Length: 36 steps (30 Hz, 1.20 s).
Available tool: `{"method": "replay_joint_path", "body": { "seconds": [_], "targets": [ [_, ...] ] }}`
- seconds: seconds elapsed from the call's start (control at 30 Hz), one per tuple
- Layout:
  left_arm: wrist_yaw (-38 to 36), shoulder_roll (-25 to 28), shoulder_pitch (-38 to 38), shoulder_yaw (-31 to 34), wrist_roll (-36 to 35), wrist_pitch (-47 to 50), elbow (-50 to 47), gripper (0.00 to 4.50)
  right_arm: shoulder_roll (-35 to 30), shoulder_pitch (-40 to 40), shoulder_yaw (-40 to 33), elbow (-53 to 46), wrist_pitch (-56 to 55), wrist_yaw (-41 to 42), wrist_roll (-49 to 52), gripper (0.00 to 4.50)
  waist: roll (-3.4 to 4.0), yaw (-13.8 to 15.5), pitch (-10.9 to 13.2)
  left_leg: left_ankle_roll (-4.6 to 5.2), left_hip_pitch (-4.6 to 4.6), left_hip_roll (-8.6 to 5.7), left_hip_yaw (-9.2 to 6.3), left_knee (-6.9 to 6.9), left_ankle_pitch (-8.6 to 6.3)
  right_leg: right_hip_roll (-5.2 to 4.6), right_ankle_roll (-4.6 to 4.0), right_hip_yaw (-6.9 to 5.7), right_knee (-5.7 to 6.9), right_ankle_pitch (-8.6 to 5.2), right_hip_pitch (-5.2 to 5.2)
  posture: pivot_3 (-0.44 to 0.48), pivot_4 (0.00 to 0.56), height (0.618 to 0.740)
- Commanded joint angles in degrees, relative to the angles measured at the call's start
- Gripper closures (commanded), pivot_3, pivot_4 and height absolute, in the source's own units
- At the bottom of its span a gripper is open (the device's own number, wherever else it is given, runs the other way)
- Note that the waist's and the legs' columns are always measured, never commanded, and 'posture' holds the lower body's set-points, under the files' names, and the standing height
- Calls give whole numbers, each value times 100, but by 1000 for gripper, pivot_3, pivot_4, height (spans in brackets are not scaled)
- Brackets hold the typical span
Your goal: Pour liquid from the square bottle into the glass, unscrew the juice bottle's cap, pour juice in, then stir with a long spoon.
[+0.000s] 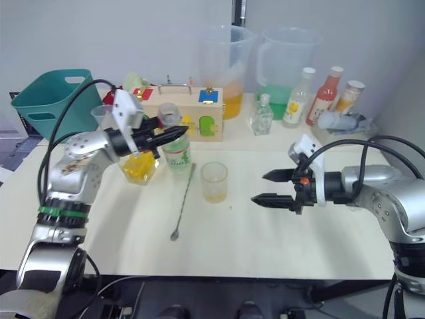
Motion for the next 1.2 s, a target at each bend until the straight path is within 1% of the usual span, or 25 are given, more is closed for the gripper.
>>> {"method": "replay_joint_path", "body": {
  "seconds": [0.03, 0.13, 0.3, 0.33, 0.4, 0.47, 0.57, 0.63, 0.77, 0.93, 1.1, 1.2],
  "targets": [
    [202, -150, -399, -5, 442, -1030, 491, 3207, -29, 161, -429, -407, 201, -250, 268, 21, -2, -6, 1, 1, 0, 0, 0, 1, 0, 0, 0, 0, 2, 0, 0, 0, 150, 731],
    [635, -240, -743, -348, 1261, -1892, 1366, 3207, 52, 433, -745, -743, 454, -595, 524, 21, -3, -2, 2, 2, -3, 0, -1, 4, -1, 0, 0, 0, 4, 0, -1, 0, 150, 731],
    [1029, -362, -1114, -646, 1971, -3116, 2399, 3207, 152, 695, -1104, -1101, 720, -1025, 906, 21, -3, -5, 2, 3, -4, -4, -3, 11, -2, -1, 2, 1, 10, 1, 0, 0, 150, 731],
    [1190, -378, -1175, -771, 2217, -3399, 2590, 3207, 154, 753, -1174, -1162, 724, -1107, 935, 21, -3, -4, 2, 3, -3, -3, -3, 11, -2, -1, 2, 1, 13, 1, 0, 0, 150, 731],
    [1525, -420, -1263, -972, 2627, -3890, 2887, 3207, 177, 808, -1328, -1214, 769, -1279, 1037, 21, -4, 2, 2, 3, -4, -3, -4, 11, -2, -1, 2, 0, 14, 1, 0, 0, 150, 731],
    [1832, -440, -1359, -1062, 2886, -4195, 3122, 3207, 170, 825, -1408, -1244, 813, -1379, 1153, 21, -4, 5, 2, 3, -6, -5, -4, 14, -2, -2, 3, 0, 13, 1, 0, 0, 150, 731],
    [2535, -340, -1472, -1307, 3519, -4741, 3422, 3207, 150, 828, -1430, -1284, 825, -1509, 1267, 21, -5, -1, 3, 3, -8, -5, -4, 15, -2, -2, 4, 0, 14, 2, -1, 0, 150, 731],
    [2882, -316, -1483, -1442, 3818, -5024, 3559, 3207, 124, 846, -1436, -1298, 813, -1569, 1322, 21, -6, -3, 3, 3, -7, -5, -4, 14, -2, -2, 4, 0, 16, 2, -2, 0, 150, 731],
    [3389, -310, -1484, -1634, 4215, -5374, 3737, 3207, 79, 878, -1442, -1308, 781, -1675, 1386, 21, -6, 4, 3, 3, -6, -6, -4, 15, -2, -3, 5, 1, 20, 2, 0, 0, 150, 731],
    [3938, -246, -1448, -1810, 4625, -5488, 3798, 3207, 96, 920, -1526, -1327, 752, -1830, 1531, 21, -6, 2, 3, 3, -8, -7, -4, 16, -2, -4, 6, 0, 22, 3, -1, 0, 150, 731],
    [4175, -212, -1431, -1984, 4897, -5564, 3919, 3207, 18, 1012, -1578, -1322, 740, -1882, 1561, 21, -5, 2, 3, 3, -8, -7, -5, 16, -2, -4, 6, 0, 23, 3, -1, 0, 150, 731],
    [4155, -239, -1422, -1986, 4898, -5493, 4000, 3207, -9, 1065, -1611, -1359, 731, -1907, 1624, 21, -6, 0, 3, 3, -8, -7, -5, 16, -2, -3, 6, 0, 23, 3, -1, 0, 150, 731]
  ]
}}
